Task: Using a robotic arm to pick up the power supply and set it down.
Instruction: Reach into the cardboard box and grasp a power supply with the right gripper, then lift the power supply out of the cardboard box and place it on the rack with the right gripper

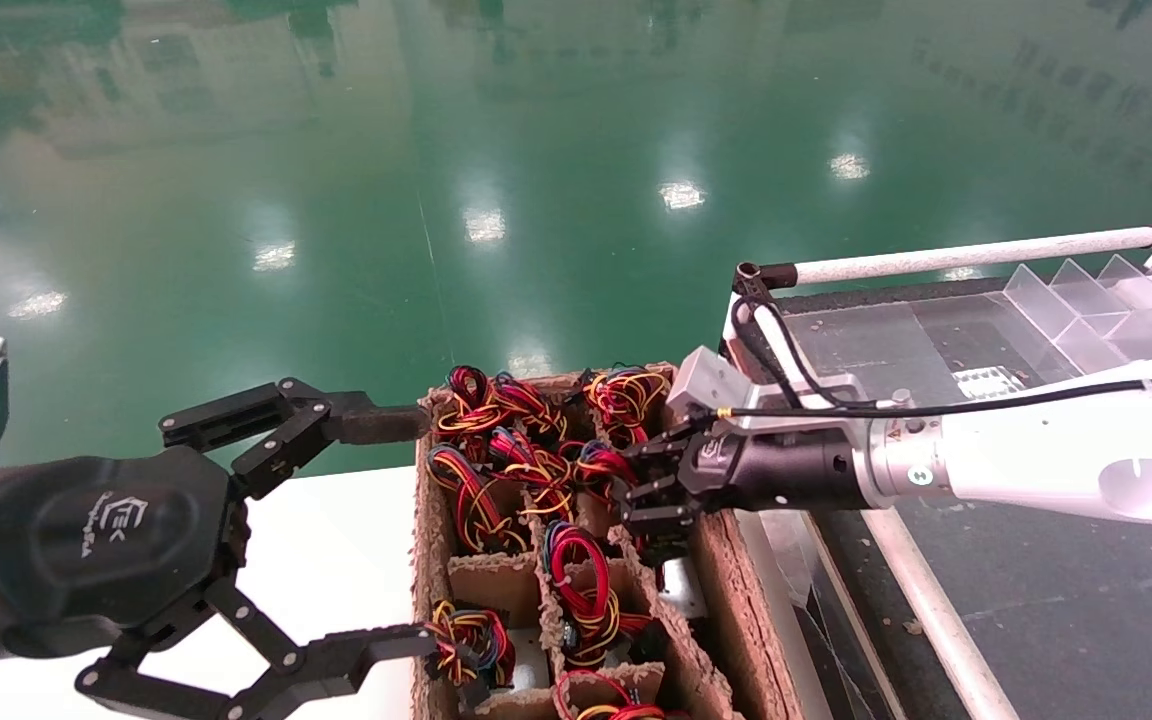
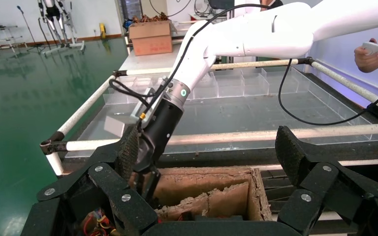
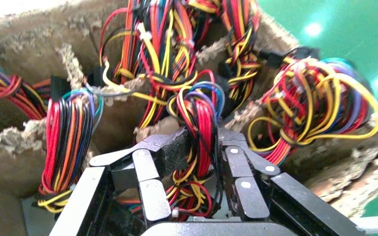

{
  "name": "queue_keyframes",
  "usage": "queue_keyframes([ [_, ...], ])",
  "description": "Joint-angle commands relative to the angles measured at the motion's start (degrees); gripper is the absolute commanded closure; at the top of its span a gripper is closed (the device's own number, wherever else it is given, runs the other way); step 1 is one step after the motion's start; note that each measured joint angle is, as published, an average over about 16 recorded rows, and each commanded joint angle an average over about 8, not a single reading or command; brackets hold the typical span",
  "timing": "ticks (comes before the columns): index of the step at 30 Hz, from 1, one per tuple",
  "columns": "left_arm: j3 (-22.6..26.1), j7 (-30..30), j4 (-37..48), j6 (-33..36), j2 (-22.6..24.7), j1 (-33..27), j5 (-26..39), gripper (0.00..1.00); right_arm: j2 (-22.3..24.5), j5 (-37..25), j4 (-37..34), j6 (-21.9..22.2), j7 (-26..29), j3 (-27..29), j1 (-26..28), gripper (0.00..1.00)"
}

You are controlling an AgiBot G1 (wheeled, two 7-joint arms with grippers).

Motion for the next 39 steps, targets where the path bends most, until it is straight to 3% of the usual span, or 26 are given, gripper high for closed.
queue_keyframes([
  [1,0.00,0.00,0.00,0.00,0.00,0.00,0.00,0.00,0.09,0.62,-0.19,0.07,-0.21,0.43,-0.06,1.00],
  [14,0.04,0.02,0.00,-0.02,-0.01,-0.01,-0.03,0.00,2.56,4.17,0.04,-2.41,0.69,2.73,0.82,1.00],
  [23,0.06,0.03,0.00,-0.02,-0.02,-0.01,-0.04,0.00,6.99,9.15,2.80,-6.98,3.25,5.90,3.09,1.00],
  [33,0.08,0.04,0.00,-0.04,-0.03,-0.02,-0.06,0.00,11.56,14.14,1.36,-11.08,5.77,9.40,7.61,1.00],
  [39,0.10,0.05,0.00,-0.04,-0.04,-0.02,-0.07,0.00,13.15,14.95,-1.18,-10.73,4.45,10.64,10.97,1.00],
])
